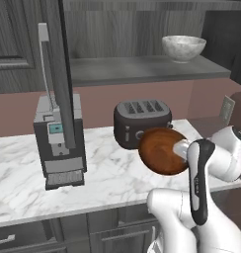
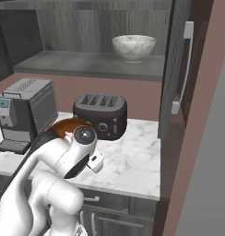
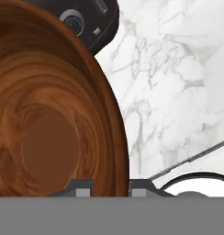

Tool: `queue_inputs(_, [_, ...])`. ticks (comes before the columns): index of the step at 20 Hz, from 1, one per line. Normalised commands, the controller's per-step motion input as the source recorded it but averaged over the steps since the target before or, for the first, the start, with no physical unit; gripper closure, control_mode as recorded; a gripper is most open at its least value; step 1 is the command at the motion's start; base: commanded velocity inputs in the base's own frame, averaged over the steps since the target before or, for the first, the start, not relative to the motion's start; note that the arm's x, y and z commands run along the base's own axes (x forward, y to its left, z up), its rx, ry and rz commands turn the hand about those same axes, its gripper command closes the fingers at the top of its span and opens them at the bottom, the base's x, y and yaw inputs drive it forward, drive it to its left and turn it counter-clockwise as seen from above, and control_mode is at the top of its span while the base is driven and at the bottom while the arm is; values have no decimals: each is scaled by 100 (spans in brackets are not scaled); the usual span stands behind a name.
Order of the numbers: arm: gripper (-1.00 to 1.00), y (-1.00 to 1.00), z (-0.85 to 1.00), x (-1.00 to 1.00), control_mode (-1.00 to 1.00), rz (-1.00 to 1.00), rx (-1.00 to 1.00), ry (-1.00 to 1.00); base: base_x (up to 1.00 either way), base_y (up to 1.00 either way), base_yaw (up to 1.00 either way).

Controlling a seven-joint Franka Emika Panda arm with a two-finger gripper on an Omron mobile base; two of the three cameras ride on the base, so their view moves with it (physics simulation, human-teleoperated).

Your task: Open the cabinet. Pick the bowls from the counter and place them in the cabinet. Then close the cabinet.

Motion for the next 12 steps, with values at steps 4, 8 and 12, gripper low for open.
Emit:
queue_inputs(4, [100,0,59,-19,-100,-9,-5,4,0,0,0])
queue_inputs(8, [100,0,62,-31,-100,-10,-8,13,0,0,0])
queue_inputs(12, [100,0,62,-43,-100,-7,-8,10,0,0,0])
